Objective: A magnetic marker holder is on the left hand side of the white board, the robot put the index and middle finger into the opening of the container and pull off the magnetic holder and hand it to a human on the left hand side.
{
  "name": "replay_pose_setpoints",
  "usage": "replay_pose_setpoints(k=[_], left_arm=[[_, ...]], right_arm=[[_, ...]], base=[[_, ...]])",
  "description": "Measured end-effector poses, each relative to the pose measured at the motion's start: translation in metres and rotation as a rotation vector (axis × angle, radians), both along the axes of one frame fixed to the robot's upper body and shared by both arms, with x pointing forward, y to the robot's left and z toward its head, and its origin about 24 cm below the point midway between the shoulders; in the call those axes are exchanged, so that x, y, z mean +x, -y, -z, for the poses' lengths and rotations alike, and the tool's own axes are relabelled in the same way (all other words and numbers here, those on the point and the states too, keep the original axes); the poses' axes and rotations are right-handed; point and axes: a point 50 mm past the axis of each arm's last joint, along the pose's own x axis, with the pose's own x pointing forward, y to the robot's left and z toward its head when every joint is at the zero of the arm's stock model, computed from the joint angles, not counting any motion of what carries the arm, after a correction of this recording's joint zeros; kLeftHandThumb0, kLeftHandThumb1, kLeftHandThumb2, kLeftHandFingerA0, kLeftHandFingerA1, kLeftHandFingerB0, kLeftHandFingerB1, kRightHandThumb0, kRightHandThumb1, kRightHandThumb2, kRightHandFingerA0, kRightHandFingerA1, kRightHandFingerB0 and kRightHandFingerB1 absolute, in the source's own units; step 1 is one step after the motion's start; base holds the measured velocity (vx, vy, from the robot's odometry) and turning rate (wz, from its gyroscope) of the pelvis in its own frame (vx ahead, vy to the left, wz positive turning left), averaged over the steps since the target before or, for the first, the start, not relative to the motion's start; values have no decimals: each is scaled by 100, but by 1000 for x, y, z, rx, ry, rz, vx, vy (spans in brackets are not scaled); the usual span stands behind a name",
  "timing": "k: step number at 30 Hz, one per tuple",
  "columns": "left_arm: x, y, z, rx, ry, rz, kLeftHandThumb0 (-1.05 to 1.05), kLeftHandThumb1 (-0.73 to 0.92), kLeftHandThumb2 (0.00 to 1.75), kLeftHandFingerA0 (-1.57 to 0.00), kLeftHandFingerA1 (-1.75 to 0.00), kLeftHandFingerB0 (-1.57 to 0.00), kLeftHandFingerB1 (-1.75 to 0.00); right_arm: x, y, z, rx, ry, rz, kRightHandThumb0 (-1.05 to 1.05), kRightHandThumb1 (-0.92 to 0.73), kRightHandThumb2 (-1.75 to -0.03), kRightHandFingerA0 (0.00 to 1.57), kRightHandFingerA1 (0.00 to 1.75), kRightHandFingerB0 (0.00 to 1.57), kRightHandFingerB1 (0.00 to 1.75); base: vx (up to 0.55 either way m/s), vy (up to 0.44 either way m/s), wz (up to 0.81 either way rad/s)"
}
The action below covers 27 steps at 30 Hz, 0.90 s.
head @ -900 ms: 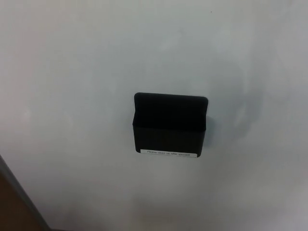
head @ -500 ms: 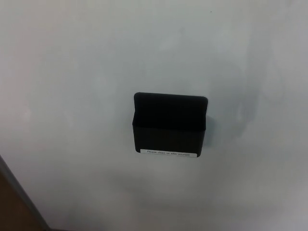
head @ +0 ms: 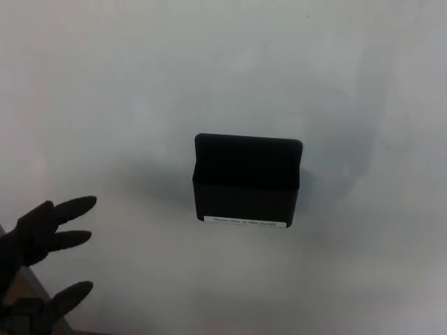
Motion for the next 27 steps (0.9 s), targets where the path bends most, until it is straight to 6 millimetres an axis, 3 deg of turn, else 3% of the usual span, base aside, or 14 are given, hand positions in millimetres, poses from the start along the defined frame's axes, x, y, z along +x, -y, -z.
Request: replay_pose_setpoints(k=[1, 3, 4, 8, 12, 18, 27], left_arm=[[2, 3, -7, 16, 22, 21, -90, 63, 60, -31, -34, -26, -29], [9, 14, -36, 83, 112, 105, -90, 63, 60, -31, -34, -26, -29], [11, 18, -43, 100, 133, 128, -89, 62, 60, -31, -33, -27, -29], [15, 48, -88, 236, 268, 296, -91, 63, 60, -30, -33, -27, -30], [16, 74, -112, 332, 331, 418, -90, 63, 60, -27, -32, -26, -29], [26, 104, -123, 434, 322, 537, -96, 66, 62, -25, -31, -21, -28], [50, 138, -119, 620, 202, 632, -97, 64, 61, -24, -32, -19, -27]], right_arm=[[0, 0, 0, 0, 3, 0, -60, -64, -99, 57, 63, 37, 52], [0, 0, -1, 1, 15, 2, -60, -64, -99, 57, 63, 37, 52], [1, 0, -1, 1, 18, 3, -59, -79, -64, 63, 51, 44, 37], [3, 1, -3, 5, 47, 9, -57, -80, -64, 63, 50, 45, 38], [5, 2, -5, 7, 72, 17, -58, -79, -64, 63, 51, 46, 39], [7, 3, -7, 10, 95, 28, -57, -79, -64, 63, 51, 48, 40], [6, 5, -8, 17, 118, 41, -57, -80, -64, 62, 51, 48, 40]], base=[[0, 0, 0], [0, 0, 0], [0, 0, 0], [0, 0, 0], [0, 0, 0], [0, 0, 0], [0, 0, 0]])
